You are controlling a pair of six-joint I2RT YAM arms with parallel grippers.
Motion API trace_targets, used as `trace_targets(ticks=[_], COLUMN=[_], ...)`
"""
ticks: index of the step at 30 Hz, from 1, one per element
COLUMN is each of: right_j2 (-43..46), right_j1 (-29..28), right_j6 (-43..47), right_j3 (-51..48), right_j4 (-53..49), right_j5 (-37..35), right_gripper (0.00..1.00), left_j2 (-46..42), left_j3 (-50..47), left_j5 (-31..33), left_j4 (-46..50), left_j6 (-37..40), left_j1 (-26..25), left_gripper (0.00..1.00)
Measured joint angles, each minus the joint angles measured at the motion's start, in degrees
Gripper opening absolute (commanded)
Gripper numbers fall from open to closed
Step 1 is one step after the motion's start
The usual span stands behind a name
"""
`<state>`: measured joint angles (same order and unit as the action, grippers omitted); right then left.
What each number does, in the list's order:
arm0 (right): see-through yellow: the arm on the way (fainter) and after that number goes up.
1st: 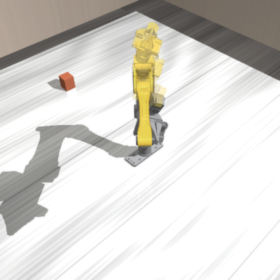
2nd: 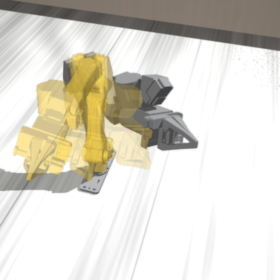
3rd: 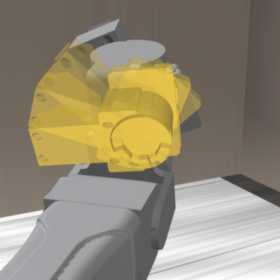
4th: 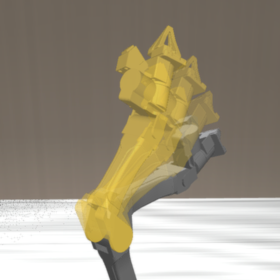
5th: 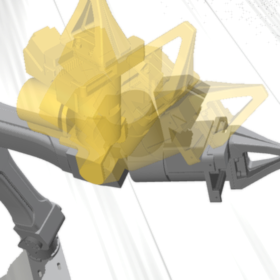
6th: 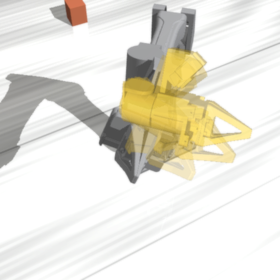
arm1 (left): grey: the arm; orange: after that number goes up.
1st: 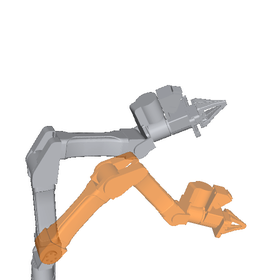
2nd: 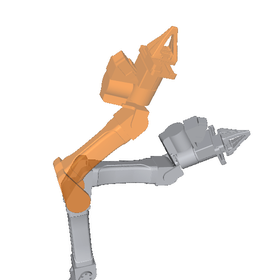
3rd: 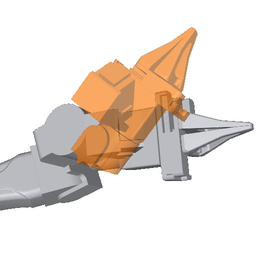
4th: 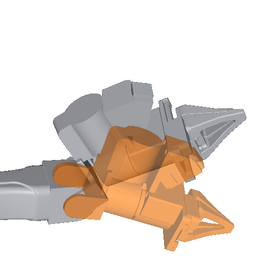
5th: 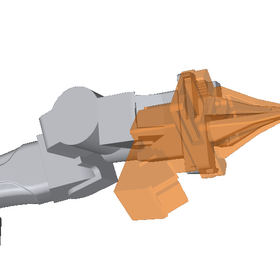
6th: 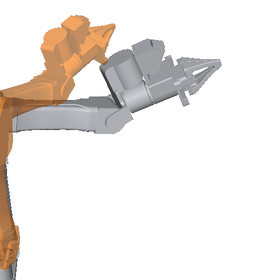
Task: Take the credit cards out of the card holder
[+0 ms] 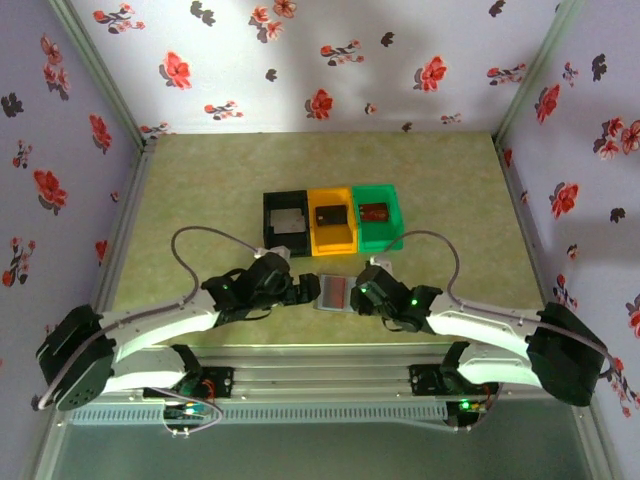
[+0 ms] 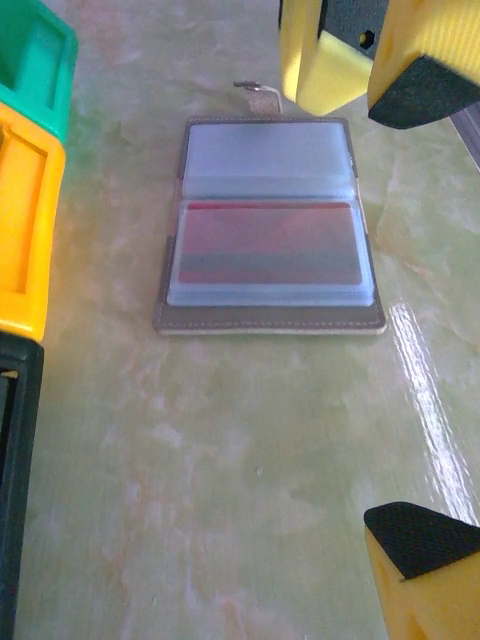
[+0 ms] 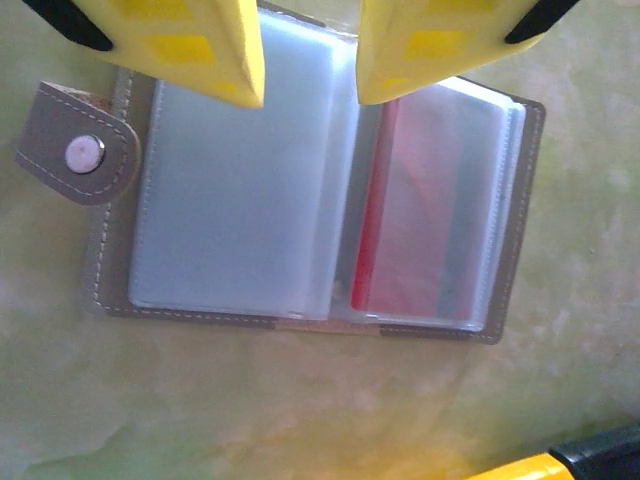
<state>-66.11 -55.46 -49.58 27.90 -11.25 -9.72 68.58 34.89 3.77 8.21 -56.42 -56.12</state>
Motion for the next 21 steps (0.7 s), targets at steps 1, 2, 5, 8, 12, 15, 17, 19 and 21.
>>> trace_targets(ticks=[1,2,5,8,12,15,17,19,21], right_j2=[0.0,0.0,0.2,0.6,0.7,0.7,0.7,0.9,1.1], right_j1=[0.0,0.0,0.0,0.0,0.0,0.0,0.0,0.0,0.0], right_j6=[-0.1,-0.2,-0.4,-0.6,-0.8,-1.1,-1.4,-1.5,-1.6], right_j3=[-0.1,-0.2,-0.8,-1.9,-3.2,-3.9,-4.4,-4.7,-5.0], right_j4=[-0.2,-0.3,-0.7,-0.7,-0.6,-0.5,-0.2,0.0,0.3], right_j5=[0.0,-0.1,-0.4,-0.6,-0.6,-0.6,-0.6,-0.6,-0.6], right_gripper=[0.27,0.25,0.22,0.2,0.18,0.17,0.16,0.16,0.15], left_j2=[0.8,1.4,3.3,5.7,9.1,11.3,12.7,14.0,15.0], left_j3=[0.2,0.3,0.9,1.8,3.1,3.5,3.8,3.8,3.8], left_j5=[0.0,0.0,0.0,-0.2,-1.0,-1.7,-2.4,-3.0,-3.7], left_j4=[-0.8,-1.6,-3.8,-6.0,-8.6,-10.6,-12.0,-13.5,-14.9], left_j6=[-0.4,-0.9,-2.3,-3.7,-5.0,-6.0,-6.7,-7.3,-8.0], left_j1=[-0.2,-0.5,-1.5,-2.5,-3.4,-3.8,-3.8,-3.8,-3.9], left_gripper=[1.0,1.0,1.0,1.0,1.0,1.0,1.0,1.0,1.0])
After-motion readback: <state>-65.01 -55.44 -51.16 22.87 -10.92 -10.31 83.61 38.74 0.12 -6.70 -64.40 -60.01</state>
